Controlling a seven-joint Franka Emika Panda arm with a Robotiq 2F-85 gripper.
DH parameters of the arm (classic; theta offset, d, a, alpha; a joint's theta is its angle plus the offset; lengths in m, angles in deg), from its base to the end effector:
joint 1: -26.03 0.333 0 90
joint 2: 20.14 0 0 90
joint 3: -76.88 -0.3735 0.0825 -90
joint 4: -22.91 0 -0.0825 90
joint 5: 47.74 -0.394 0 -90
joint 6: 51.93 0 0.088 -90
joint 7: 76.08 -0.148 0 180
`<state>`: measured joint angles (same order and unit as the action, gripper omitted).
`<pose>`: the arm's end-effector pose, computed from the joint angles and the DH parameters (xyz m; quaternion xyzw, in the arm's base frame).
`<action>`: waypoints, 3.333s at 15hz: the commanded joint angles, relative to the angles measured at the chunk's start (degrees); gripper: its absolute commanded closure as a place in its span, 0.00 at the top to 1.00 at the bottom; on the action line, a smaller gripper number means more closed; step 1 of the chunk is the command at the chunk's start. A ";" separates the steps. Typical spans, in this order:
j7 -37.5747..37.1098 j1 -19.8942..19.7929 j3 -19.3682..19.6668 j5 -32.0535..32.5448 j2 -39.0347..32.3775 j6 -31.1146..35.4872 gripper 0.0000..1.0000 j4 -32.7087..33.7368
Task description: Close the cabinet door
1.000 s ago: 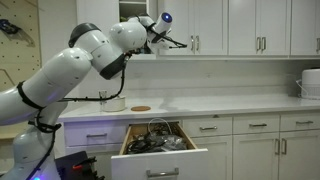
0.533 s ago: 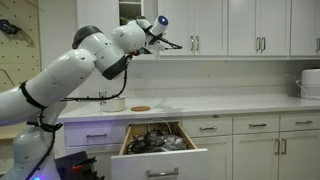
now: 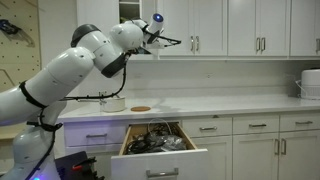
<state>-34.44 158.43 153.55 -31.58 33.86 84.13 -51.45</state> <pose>0.6993 0.1200 0.7723 -0.6589 -0.4382 -0.5227 0.3173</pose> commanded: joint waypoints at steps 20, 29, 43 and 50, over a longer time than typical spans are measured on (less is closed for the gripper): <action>1.29 10.77 9.79 5.50 -11.30 19.98 0.00 -7.31; 8.16 12.33 8.51 6.17 -9.65 21.06 0.00 -9.08; 15.55 11.20 9.64 5.73 -10.70 25.62 0.55 -9.58; 14.05 -1.13 10.71 5.92 -18.19 14.55 1.00 -8.06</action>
<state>-19.86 162.71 163.44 -25.65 20.84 103.81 -60.36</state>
